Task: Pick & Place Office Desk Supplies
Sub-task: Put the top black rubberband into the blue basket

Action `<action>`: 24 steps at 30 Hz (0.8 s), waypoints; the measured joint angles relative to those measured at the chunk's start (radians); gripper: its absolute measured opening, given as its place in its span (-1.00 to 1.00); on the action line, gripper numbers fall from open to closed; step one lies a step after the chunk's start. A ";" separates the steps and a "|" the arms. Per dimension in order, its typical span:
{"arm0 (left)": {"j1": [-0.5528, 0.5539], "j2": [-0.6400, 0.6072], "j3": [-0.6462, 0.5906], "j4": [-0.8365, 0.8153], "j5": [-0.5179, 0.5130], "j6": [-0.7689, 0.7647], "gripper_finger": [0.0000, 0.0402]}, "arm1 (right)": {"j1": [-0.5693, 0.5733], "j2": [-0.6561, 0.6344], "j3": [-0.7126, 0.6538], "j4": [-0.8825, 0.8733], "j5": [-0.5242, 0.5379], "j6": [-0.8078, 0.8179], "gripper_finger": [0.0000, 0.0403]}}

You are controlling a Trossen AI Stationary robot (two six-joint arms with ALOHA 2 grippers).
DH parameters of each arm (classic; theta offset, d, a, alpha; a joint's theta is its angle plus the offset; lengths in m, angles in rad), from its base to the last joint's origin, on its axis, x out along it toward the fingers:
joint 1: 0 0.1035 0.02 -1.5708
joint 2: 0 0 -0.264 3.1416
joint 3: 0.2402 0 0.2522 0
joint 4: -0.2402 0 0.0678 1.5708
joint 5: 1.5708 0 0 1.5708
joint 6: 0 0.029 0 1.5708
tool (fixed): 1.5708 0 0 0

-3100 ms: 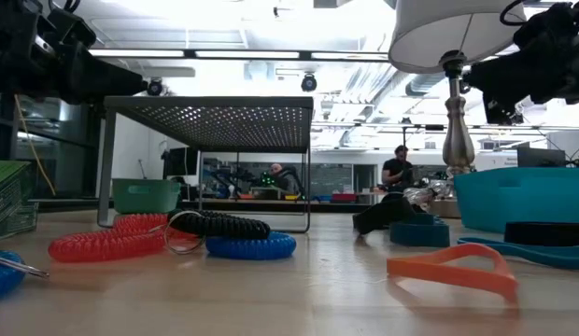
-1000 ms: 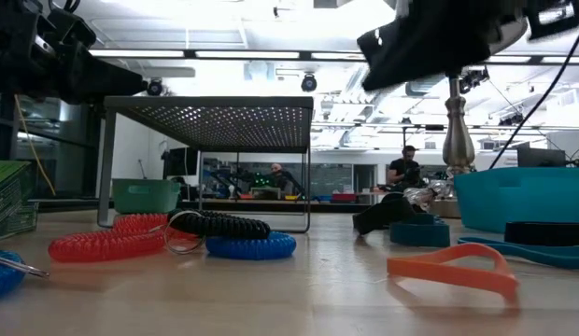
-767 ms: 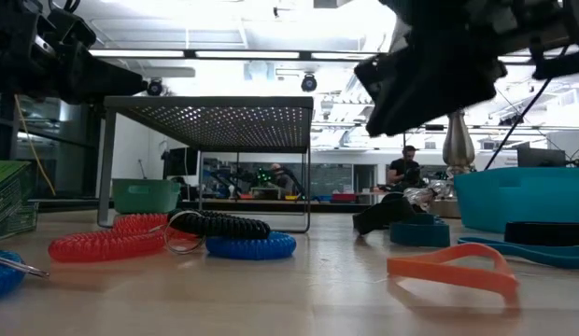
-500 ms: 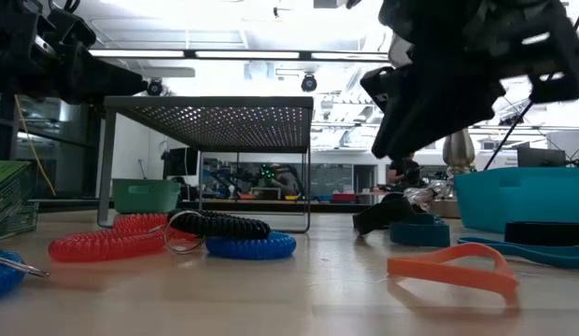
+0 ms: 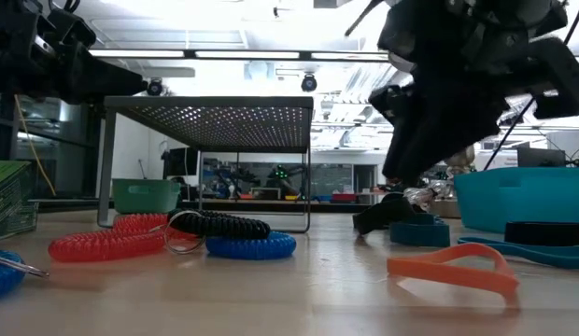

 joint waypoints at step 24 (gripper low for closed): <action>0.000 0.000 0.000 0.000 0.000 0.000 -0.61 | -0.020 0.101 0.000 0.030 -0.044 0.024 -0.65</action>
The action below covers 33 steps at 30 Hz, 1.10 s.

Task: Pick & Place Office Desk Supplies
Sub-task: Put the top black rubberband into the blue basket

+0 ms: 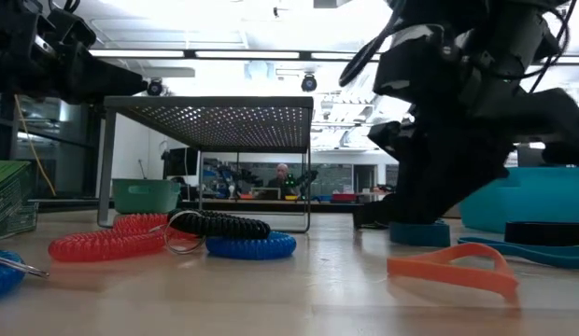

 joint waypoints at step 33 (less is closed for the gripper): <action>0.000 0.000 0.000 0.000 0.000 0.000 -0.61 | -0.001 -0.115 0.001 -0.017 0.075 -0.006 -0.99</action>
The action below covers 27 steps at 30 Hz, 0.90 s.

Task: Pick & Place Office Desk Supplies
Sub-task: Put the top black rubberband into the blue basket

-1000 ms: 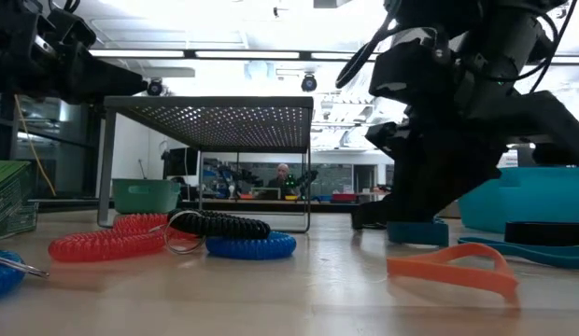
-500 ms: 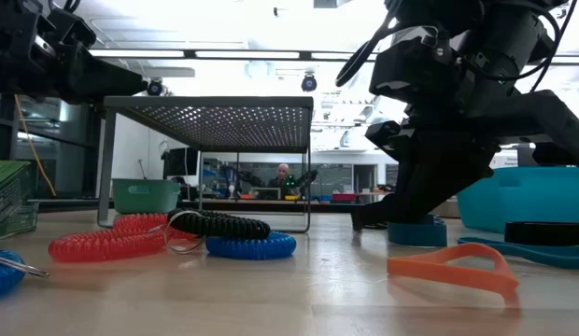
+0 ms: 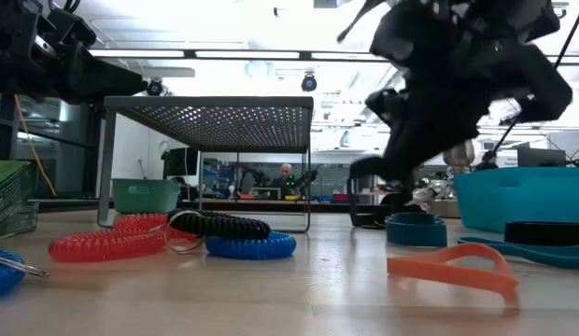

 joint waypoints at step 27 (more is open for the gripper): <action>0.000 0.000 0.000 0.000 0.000 0.000 -0.61 | 0.024 -0.306 -0.001 -0.246 0.430 0.180 -0.99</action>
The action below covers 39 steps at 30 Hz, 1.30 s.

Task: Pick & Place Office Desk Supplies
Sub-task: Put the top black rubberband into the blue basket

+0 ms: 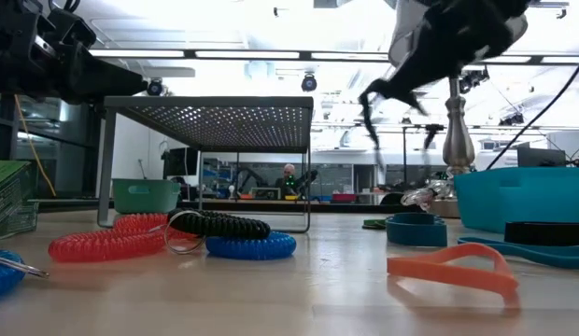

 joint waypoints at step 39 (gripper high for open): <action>0.000 0.000 0.000 0.000 0.000 0.000 -0.61 | 0.334 -0.361 -0.038 -0.566 -0.056 0.750 -0.99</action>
